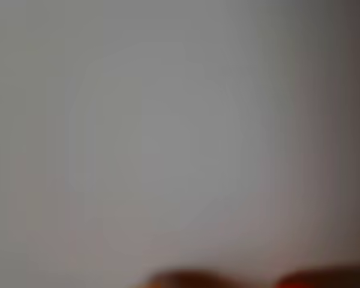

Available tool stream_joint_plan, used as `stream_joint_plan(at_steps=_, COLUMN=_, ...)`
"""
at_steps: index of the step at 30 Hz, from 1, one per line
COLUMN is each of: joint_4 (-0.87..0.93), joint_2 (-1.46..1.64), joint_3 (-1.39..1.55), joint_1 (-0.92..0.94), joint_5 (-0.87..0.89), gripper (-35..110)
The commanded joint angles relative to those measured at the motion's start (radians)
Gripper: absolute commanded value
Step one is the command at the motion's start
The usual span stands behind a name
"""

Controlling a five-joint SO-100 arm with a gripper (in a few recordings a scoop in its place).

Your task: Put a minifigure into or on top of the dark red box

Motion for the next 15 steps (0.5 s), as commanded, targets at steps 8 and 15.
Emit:
stream_joint_plan(at_steps=8, joint_4=0.109, joint_2=-0.08, joint_3=-0.236, joint_1=-0.034, joint_5=-0.003, gripper=16)
stream_joint_plan(at_steps=15, joint_4=0.114, joint_2=-0.069, joint_3=-0.273, joint_1=-0.021, joint_5=-0.006, gripper=18)
